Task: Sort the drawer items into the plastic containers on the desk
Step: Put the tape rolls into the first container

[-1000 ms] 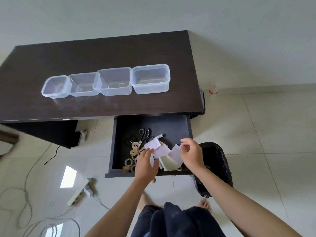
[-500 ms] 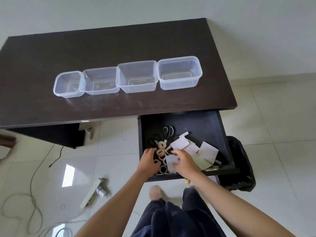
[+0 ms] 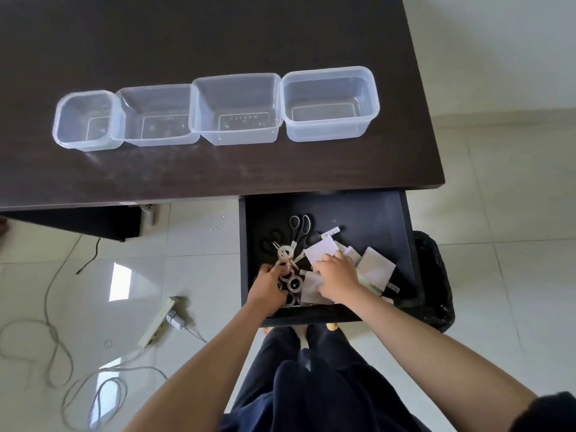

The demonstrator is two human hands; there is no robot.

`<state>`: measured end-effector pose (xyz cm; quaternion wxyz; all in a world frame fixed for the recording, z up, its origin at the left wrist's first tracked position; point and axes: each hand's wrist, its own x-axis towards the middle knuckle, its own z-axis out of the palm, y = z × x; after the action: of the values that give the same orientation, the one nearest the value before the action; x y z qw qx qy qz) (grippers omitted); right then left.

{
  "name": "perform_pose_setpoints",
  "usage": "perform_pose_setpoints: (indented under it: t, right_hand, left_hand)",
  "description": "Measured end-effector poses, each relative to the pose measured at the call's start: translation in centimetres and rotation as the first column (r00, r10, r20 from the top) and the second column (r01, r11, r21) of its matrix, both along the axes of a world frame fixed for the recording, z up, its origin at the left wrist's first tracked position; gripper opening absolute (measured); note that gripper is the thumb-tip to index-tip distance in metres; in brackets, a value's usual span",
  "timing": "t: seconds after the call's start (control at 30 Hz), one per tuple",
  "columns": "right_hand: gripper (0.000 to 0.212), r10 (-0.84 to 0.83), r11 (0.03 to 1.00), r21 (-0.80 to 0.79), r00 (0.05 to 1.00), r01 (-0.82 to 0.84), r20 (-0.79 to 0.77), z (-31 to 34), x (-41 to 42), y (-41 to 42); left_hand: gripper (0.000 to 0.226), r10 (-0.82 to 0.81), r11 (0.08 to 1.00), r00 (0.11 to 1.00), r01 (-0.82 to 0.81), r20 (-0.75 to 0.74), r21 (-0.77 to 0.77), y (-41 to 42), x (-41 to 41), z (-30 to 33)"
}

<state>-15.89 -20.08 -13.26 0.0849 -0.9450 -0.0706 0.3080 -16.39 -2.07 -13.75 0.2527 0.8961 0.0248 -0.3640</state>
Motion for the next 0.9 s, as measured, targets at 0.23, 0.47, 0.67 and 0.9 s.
perform_pose_setpoints:
  t: [0.23, 0.47, 0.67, 0.9]
  right_hand:
    - [0.027, -0.278, 0.961, 0.033, 0.956, 0.276, 0.090, 0.7, 1.5, -4.5]
    - [0.029, -0.187, 0.923, 0.362, 0.975, 0.134, 0.117, 0.6, 1.0, -1.3]
    - [0.040, -0.176, 0.896, 0.396, 0.980, 0.200, -0.096, -1.3, 0.1, 1.8]
    - [0.020, -0.190, 0.904, 0.368, 0.976, 0.218, -0.110, -3.1, -0.8, 2.6]
  left_hand:
    - [0.045, 0.134, 0.991, 0.989, -0.133, 0.063, -0.023, -0.4, 0.2, -0.3]
    - [0.026, 0.246, 0.968, 0.938, -0.226, 0.245, -0.108, -0.8, 0.7, -0.3]
    - [0.070, 0.018, 0.999, 0.988, -0.011, 0.154, -0.042, -0.6, 2.4, -0.7]
    - [0.062, -0.034, 0.999, 0.998, 0.035, 0.048, -0.005, -0.3, 4.1, -1.0]
